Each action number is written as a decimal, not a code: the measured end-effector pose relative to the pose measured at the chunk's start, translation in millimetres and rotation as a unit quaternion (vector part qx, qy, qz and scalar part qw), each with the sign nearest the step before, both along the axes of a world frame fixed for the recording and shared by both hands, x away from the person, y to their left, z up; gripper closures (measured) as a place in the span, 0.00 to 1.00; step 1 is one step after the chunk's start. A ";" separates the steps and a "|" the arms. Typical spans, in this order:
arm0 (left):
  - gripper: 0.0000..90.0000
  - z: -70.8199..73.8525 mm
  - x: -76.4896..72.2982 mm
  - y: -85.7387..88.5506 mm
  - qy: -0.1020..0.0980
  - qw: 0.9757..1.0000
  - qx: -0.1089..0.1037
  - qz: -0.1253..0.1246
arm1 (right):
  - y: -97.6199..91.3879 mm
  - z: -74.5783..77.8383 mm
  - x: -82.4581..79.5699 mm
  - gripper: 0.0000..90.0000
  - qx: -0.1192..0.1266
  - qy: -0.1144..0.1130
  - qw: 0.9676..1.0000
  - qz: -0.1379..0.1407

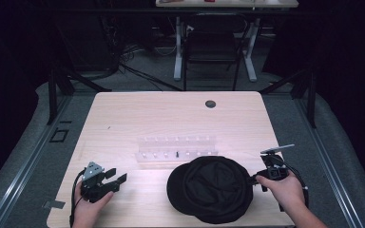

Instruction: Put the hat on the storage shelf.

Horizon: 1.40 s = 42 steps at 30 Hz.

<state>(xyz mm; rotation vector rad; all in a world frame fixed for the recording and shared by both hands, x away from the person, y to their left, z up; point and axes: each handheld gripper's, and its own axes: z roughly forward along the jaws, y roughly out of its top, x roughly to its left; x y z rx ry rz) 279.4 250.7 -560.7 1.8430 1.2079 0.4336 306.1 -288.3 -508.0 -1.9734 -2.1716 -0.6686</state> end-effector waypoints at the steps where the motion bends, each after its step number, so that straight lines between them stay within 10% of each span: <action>1: 0.51 0.1 0.0 0.0 0.000 1.000 0.001 0.000 | 0.2 -1.0 0.2 0.85 0.002 0.002 1.000 0.000; 34: 0.51 0.5 0.2 0.1 -0.002 1.000 0.003 0.001 | -5.8 -7.9 9.9 0.98 0.029 0.043 0.998 0.035; 42: 0.51 1.0 -0.1 1.2 -0.005 1.000 0.000 0.004 | -7.6 10.2 4.0 0.98 0.093 0.023 0.995 0.011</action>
